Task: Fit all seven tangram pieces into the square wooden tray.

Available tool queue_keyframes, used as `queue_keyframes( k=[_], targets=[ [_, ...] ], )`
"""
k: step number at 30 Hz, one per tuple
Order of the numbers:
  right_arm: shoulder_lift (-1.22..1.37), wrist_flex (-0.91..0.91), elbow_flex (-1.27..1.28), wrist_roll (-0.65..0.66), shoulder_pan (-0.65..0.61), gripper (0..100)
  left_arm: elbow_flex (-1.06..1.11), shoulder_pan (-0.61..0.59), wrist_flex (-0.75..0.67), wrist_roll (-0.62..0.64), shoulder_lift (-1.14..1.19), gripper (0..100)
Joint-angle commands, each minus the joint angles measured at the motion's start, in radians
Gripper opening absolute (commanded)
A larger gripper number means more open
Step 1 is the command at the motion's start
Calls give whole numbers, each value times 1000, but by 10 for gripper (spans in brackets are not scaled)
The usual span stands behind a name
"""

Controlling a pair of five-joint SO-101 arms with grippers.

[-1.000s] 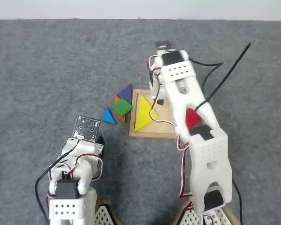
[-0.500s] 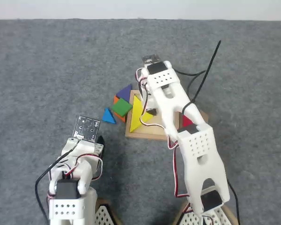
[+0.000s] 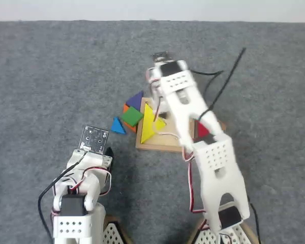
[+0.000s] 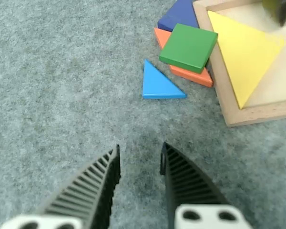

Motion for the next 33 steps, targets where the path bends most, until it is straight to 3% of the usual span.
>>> queue_keyframes(
  k=[1,8,16,19,25,28,33],
  targets=[
    [-15,58,-54,12,99,420,-12,-6,3,9,-17,139],
    [-51,148,-43,123,199,418,-12,-6,3,9,-17,139],
    [-346,102,232,181,285,420,-12,-6,3,9,-17,139],
    [-515,-8,459,203,286,418,-12,-6,3,9,-17,139],
    [-742,-409,977,219,249,417,-12,-6,3,9,-17,139],
    [-748,-526,1065,216,206,418,-12,-6,3,9,-17,139],
    [-702,-573,1056,175,162,420,-12,-6,3,9,-17,139]
  ],
)
